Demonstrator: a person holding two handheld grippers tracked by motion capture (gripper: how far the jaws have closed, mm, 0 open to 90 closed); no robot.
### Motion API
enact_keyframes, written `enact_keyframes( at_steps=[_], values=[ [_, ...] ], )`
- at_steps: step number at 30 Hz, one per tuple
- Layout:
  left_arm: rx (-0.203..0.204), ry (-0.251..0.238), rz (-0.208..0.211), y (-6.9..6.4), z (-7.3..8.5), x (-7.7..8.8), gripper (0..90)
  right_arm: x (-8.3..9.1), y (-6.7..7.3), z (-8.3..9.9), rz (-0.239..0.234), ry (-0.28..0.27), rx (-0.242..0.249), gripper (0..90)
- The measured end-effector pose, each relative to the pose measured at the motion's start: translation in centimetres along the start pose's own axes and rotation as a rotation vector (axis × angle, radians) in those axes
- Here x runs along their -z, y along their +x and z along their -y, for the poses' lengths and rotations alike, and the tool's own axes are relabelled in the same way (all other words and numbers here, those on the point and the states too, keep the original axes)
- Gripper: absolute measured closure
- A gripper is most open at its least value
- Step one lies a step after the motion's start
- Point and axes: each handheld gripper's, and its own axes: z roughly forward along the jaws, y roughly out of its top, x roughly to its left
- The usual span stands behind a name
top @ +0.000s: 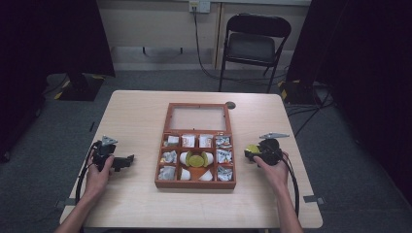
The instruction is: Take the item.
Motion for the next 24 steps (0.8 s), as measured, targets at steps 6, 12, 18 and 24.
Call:
enact_keyframes(
  at_steps=[6,12,18,24],
  values=[
    [0.000,0.000,0.000,0.00,0.00,0.00,0.0,-0.07,0.09,0.02,-0.006,-0.002,-0.007,37.6],
    [-0.001,0.000,-0.001,0.00,0.00,0.01,0.0,-0.15,0.23,-0.02,-0.009,0.004,-0.006,35.8],
    [-0.001,0.000,-0.002,0.00,0.00,0.01,0.0,-0.18,0.26,-0.06,-0.026,0.008,-0.008,32.2],
    [-0.001,0.000,-0.002,0.00,0.00,0.01,0.0,-0.04,0.29,-0.11,-0.021,0.004,-0.010,26.8]
  ],
)
